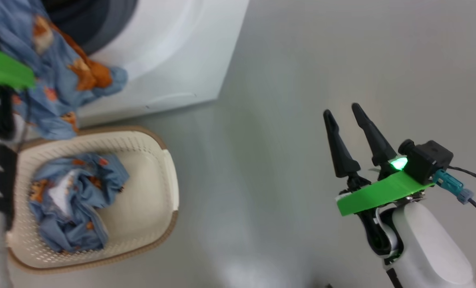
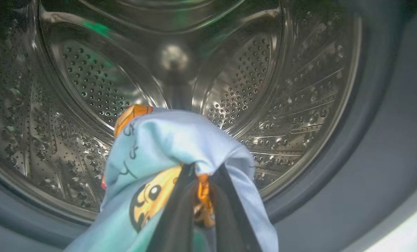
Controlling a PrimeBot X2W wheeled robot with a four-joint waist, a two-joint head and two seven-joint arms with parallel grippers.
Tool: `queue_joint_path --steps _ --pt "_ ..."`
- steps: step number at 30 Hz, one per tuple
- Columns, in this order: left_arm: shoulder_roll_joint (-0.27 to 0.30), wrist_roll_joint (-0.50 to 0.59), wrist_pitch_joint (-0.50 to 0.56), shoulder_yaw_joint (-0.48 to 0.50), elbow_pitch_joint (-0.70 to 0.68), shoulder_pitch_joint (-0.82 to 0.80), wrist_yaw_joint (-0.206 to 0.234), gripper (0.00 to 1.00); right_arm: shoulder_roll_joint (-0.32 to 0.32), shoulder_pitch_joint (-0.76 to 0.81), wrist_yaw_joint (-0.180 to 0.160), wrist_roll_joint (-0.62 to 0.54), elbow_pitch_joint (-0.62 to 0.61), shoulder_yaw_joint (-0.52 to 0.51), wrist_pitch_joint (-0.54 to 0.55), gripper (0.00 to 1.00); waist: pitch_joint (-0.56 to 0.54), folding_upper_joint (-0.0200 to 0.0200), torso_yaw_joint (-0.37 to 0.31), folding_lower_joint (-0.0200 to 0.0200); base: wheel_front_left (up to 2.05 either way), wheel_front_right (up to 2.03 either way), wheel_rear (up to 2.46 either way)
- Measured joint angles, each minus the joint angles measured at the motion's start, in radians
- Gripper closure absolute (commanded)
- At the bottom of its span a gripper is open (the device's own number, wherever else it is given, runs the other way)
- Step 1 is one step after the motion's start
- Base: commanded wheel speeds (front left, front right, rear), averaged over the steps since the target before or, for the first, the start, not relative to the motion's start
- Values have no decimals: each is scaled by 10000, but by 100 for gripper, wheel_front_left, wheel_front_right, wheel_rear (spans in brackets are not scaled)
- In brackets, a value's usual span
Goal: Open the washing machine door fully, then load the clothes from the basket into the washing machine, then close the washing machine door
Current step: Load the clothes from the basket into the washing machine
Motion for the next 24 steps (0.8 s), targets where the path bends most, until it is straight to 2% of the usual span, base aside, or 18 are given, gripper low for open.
queue_joint_path --steps 9,12,17,19,20,21,23,24 --pt "579 612 -2 44 1129 -1982 0 100 389 -198 0 -10 -107 251 0 0 1354 0 -782 0 0 0 0" --pt "633 851 2 295 474 -2333 196 100 395 -214 0 -10 -151 249 0 0 1587 0 -968 0 0 0 0" --pt "594 1478 -12 1358 -1661 -2669 447 100 449 -360 0 -10 -199 251 0 0 2022 0 -1374 0 0 0 0" --pt "537 1785 -12 1655 -1793 -2634 546 100 466 -360 0 -10 -190 249 0 0 2120 0 -1506 0 0 0 0" --pt "472 1860 -12 1774 -1789 -2562 612 22 474 -360 0 -10 -184 249 0 0 2148 0 -1557 0 0 0 0" --pt "380 1921 -13 1856 -1664 -2477 617 0 485 -360 0 -10 -173 251 0 0 2162 0 -1598 0 0 0 0" --pt "171 2061 -38 1839 -633 -2300 619 0 508 -360 0 -10 -136 253 0 0 2100 0 -1615 0 0 0 0" --pt "171 2061 -38 1839 -633 -2300 619 0 508 -360 0 -10 -136 253 0 0 2100 0 -1615 0 0 0 0"
